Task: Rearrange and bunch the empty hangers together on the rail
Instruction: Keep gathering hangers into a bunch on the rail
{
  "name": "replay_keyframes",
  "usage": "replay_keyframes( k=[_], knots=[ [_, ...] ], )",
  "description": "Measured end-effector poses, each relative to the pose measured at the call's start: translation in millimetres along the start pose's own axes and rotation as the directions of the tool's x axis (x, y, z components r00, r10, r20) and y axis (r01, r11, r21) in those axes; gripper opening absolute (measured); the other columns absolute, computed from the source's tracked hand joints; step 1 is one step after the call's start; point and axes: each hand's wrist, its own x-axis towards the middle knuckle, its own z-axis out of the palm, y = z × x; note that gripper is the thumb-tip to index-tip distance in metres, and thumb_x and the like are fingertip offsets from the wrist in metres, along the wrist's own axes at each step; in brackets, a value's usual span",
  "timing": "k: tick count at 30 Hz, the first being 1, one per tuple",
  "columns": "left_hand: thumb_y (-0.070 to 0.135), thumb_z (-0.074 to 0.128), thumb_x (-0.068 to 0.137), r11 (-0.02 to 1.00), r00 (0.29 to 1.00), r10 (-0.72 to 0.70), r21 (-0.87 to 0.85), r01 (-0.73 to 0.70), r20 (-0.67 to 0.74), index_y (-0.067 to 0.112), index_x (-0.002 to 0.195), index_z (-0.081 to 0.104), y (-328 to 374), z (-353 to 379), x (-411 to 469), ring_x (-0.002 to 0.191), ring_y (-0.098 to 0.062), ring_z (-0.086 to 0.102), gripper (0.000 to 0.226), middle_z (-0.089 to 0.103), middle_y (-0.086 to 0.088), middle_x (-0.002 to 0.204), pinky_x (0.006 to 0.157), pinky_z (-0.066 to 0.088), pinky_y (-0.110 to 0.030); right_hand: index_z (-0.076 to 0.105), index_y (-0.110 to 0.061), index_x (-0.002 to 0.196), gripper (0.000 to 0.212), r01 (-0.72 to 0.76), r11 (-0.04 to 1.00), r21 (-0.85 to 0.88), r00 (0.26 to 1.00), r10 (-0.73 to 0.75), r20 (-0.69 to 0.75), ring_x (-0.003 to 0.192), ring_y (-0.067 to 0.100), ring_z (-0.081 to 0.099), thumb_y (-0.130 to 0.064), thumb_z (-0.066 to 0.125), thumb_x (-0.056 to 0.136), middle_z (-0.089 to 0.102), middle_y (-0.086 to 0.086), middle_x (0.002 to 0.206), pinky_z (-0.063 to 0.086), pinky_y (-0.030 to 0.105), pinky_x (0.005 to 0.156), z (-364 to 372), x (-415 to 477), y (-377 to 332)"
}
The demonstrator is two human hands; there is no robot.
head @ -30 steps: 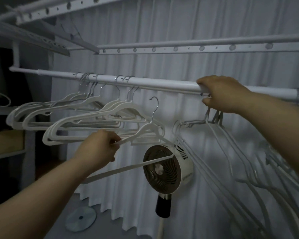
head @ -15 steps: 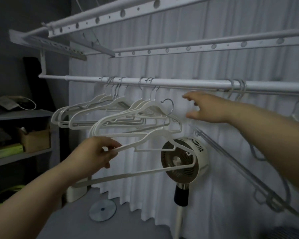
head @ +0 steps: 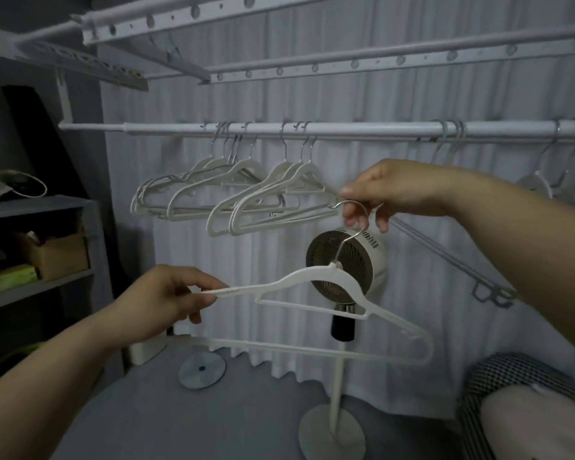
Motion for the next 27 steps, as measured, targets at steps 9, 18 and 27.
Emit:
replay_keyframes(
  k=[9, 18, 27],
  knots=[
    [-0.004, 0.061, 0.081, 0.997, 0.998, -0.010, -0.071, 0.015, 0.066, 0.033, 0.061, 0.071, 0.1, -3.4, -12.0, 0.044, 0.007, 0.055, 0.043, 0.066, 0.016, 0.048, 0.046, 0.041, -0.002, 0.065, -0.016, 0.079, 0.016, -0.091, 0.993, -0.073, 0.995, 0.094, 0.029, 0.045, 0.001, 0.057, -0.005, 0.055, 0.086, 0.061, -0.004, 0.044, 0.042, 0.013, 0.040, 16.6, -32.7, -28.2],
    [0.019, 0.061, 0.085, 0.984, 0.997, 0.057, 0.169, -0.047, -0.053, 0.022, 0.115, 0.061, 4.2, 24.5, -13.4, 0.102, 0.001, 0.042, 0.030, 0.052, 0.012, 0.114, 0.094, 0.028, -0.015, 0.061, -0.015, 0.083, 0.020, -0.177, 0.983, 0.053, 0.971, 0.183, -0.151, 0.034, 0.002, 0.055, 0.001, 0.050, 0.088, 0.060, -0.003, 0.039, 0.036, 0.011, 0.030, 30.8, -43.6, -35.9],
    [0.026, 0.054, 0.089, 0.986, 0.981, 0.116, -0.140, -0.094, 0.158, 0.038, 0.083, 0.058, 56.3, 72.4, -5.8, 0.078, 0.014, 0.058, 0.013, 0.060, 0.023, 0.086, 0.075, 0.044, -0.002, 0.052, -0.007, 0.073, 0.020, -0.151, 0.897, 0.415, 0.879, 0.314, -0.359, 0.030, 0.004, 0.055, 0.000, 0.045, 0.091, 0.055, -0.004, 0.030, 0.045, 0.013, 0.032, 34.2, -38.6, -29.8]
  ],
)
